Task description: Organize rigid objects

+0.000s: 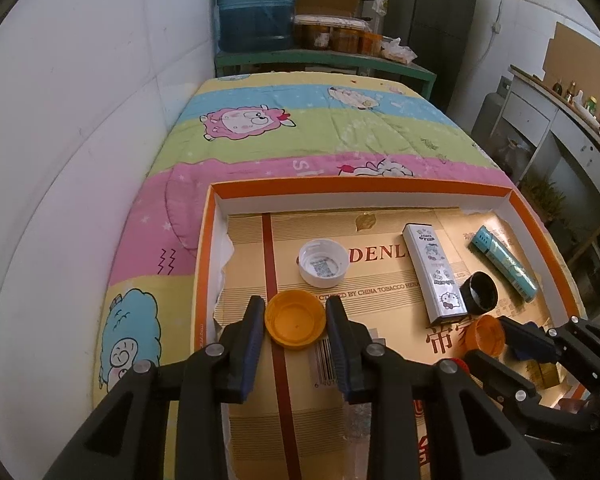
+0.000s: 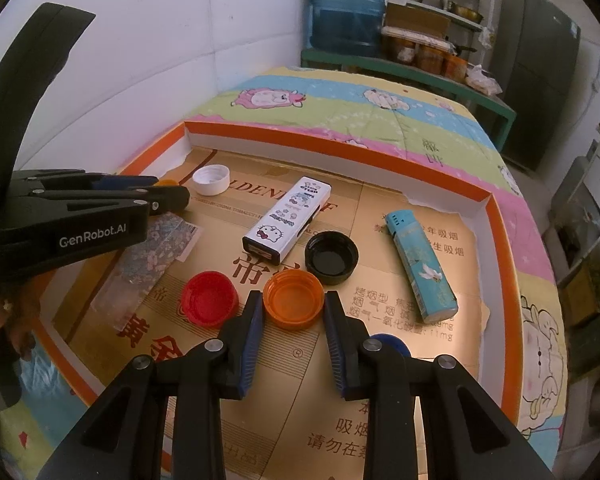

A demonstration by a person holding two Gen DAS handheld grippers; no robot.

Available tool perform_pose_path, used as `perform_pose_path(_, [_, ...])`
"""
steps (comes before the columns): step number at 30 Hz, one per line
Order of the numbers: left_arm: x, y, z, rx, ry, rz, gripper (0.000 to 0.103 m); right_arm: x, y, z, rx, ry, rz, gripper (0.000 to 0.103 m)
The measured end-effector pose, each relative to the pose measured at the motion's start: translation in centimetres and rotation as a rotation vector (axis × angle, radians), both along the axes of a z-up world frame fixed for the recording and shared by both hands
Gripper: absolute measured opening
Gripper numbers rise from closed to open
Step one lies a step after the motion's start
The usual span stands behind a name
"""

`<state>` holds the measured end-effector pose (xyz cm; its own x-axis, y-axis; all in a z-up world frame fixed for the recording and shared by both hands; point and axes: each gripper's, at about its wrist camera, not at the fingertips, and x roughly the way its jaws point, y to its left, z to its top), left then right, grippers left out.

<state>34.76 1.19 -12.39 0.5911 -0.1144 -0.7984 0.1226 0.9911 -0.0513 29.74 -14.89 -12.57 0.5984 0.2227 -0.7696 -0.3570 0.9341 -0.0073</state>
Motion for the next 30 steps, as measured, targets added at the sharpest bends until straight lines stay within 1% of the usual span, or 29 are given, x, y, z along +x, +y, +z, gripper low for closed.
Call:
perform_pose_path(1, [0.0,0.0,0.0,-0.002,-0.001,0.001,0.039,0.0,0.0,0.0,0.001,-0.002,-0.002,0.035])
perform_pose_path(3, [-0.1,0.1,0.1,-0.011,-0.004,0.004,0.046,-0.1,0.1,-0.1,0.002,-0.004,-0.002,0.046])
perform_pose_path(4, [-0.1,0.2,0.2,-0.014,-0.005,0.004,0.049,-0.1,0.1,-0.1,0.003,-0.004,-0.001,0.047])
perform_pose_path(6, [-0.2,0.2,0.3,-0.016,-0.01,0.008,0.051,-0.1,0.2,-0.1,0.005,-0.004,-0.001,0.048])
perform_pose_path(10, [-0.5,0.4,0.6,-0.024,-0.018,0.012,0.051,-0.3,0.1,0.3,0.017,-0.014,-0.008,0.048])
perform_pose_path(13, [-1.1,0.4,1.3,-0.029,-0.041,0.012,0.051,-0.5,-0.2,0.8,0.027,-0.03,-0.021,0.048])
perform_pose_path(15, [-1.6,0.4,1.9,-0.026,-0.064,0.015,0.051,-0.6,-0.4,1.1,0.037,-0.037,-0.03,0.05])
perform_pose_path(17, [-2.0,0.5,2.4,-0.024,-0.084,0.021,0.051,-0.8,-0.6,1.4,0.044,-0.046,-0.043,0.059])
perform_pose_path(23, [-4.4,0.8,4.5,-0.013,-0.16,0.041,0.051,-1.5,-1.6,2.8,0.062,-0.081,-0.092,0.062])
perform_pose_path(28, [-6.3,0.7,5.1,0.003,-0.17,0.029,0.051,-3.1,-2.0,4.3,0.09,-0.117,-0.12,0.066])
perform_pose_path(30, [-7.2,0.7,5.2,-0.003,-0.175,0.032,0.051,-4.0,-2.1,4.7,0.101,-0.122,-0.128,0.067])
